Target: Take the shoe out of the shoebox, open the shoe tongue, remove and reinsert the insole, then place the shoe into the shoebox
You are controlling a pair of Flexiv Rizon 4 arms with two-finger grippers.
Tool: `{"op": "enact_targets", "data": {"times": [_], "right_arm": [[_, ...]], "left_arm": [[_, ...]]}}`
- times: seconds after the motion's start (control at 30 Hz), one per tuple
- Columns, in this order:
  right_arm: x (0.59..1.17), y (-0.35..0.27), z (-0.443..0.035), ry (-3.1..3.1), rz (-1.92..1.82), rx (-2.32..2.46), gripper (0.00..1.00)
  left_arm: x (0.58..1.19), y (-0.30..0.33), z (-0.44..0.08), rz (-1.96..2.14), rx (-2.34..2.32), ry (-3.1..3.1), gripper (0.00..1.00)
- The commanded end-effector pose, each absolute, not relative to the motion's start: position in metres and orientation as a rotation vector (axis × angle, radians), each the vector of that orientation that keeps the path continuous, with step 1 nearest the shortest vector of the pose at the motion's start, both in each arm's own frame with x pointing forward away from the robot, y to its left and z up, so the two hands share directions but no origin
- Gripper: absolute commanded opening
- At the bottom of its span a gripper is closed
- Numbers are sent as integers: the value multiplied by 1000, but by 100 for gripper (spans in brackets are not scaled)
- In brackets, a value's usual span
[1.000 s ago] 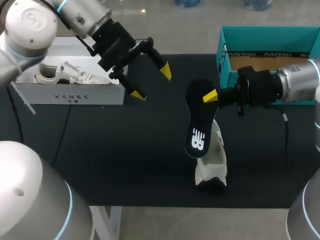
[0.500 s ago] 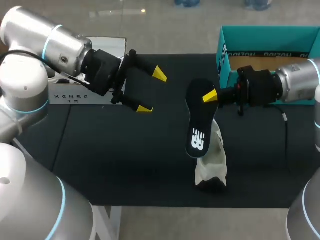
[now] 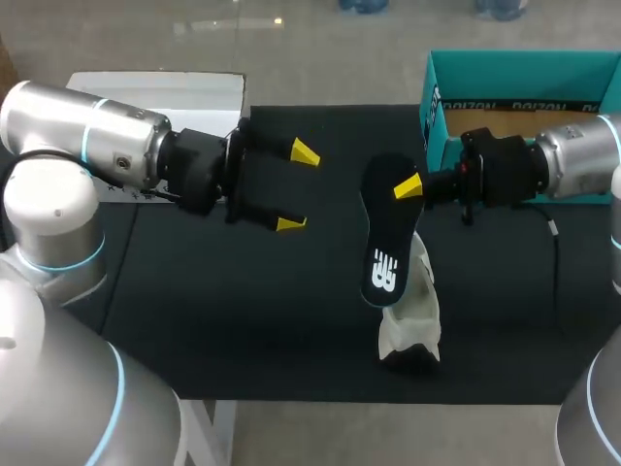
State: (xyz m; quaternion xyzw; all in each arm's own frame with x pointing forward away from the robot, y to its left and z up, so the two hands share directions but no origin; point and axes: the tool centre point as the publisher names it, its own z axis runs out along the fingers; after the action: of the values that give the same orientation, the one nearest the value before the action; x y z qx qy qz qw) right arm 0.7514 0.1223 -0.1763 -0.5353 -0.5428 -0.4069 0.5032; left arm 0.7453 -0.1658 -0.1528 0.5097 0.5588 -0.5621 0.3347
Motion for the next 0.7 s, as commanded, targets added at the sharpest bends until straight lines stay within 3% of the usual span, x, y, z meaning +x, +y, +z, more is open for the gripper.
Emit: {"op": "enact_targets", "data": {"times": [0.03, 0.7], "right_arm": [[750, 123, -176, -1311, -983, -1296, 0], [750, 123, -176, -1311, -983, -1296, 0]], "left_arm": [[734, -177, -167, -1441, 1258, 1429, 100], [730, -243, -180, -1530, 1148, 1293, 100]]}}
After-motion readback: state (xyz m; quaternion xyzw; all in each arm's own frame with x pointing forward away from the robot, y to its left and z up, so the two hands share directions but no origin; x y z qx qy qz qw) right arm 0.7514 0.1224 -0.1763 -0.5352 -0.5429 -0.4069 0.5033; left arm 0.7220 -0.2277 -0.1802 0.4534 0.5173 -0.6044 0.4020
